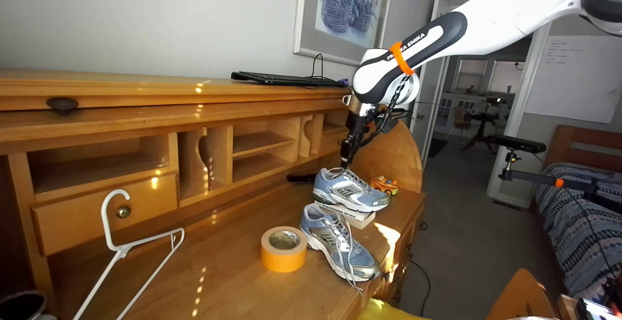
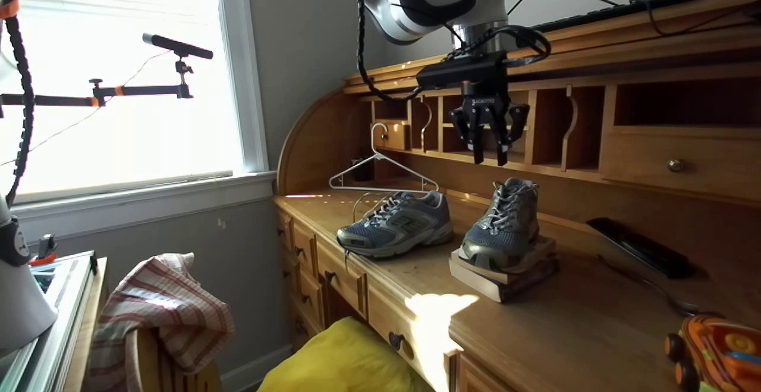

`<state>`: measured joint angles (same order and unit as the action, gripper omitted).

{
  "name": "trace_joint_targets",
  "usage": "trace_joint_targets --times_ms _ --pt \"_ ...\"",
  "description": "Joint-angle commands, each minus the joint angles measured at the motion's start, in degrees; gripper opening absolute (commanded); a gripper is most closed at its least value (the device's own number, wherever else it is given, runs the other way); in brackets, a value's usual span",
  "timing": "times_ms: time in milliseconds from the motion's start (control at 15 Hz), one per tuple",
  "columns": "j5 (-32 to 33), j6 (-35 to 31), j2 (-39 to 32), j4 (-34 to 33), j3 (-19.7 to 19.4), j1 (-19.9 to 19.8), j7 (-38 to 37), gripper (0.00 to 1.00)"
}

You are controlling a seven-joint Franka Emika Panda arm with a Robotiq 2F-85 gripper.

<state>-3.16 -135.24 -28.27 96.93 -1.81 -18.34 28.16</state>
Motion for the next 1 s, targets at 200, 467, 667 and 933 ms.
trace_joint_targets --times_ms 200,467,667,933 --pt "3.77 -0.92 11.23 13.89 -3.94 4.12 -10.48 0.99" --pt "2.54 -0.23 15.65 17.96 -4.61 4.20 -12.30 1.00" --pt "2.02 0.11 14.13 15.75 -4.86 4.10 -12.07 1.00" --pt "2.02 0.11 16.08 17.69 -5.45 4.22 -13.77 1.00"
